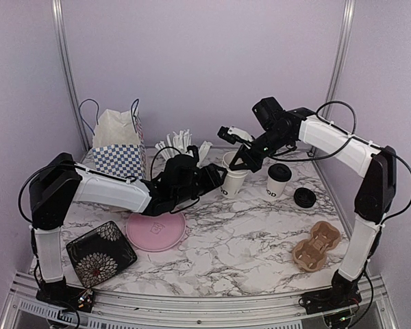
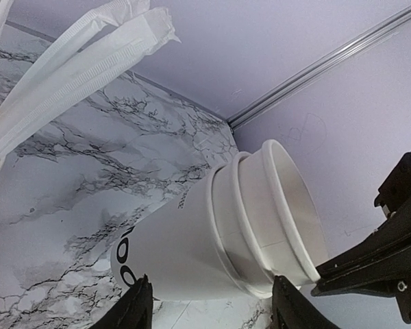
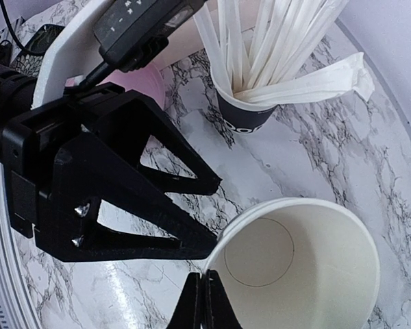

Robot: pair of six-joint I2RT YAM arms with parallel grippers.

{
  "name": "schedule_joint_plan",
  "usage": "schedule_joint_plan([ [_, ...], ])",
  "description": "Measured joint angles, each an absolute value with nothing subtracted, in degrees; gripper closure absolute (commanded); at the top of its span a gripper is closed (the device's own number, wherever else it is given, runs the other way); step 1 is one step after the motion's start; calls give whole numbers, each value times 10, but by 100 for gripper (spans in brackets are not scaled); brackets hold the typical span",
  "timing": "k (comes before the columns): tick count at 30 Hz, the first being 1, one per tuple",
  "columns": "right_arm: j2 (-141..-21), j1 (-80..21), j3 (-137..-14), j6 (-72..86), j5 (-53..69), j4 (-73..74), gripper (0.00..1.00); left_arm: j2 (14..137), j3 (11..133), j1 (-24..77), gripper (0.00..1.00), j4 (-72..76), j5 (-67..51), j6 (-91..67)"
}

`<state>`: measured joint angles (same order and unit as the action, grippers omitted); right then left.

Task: Pack the takeout coffee

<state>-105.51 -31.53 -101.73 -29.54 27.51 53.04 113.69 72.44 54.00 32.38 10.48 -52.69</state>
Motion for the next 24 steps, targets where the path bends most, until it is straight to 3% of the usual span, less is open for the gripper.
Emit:
schedule_joint_plan([
  [24, -1058, -319, -1034, -300, 269, 533, 100, 1153, 710, 526, 36, 318, 109, -534],
])
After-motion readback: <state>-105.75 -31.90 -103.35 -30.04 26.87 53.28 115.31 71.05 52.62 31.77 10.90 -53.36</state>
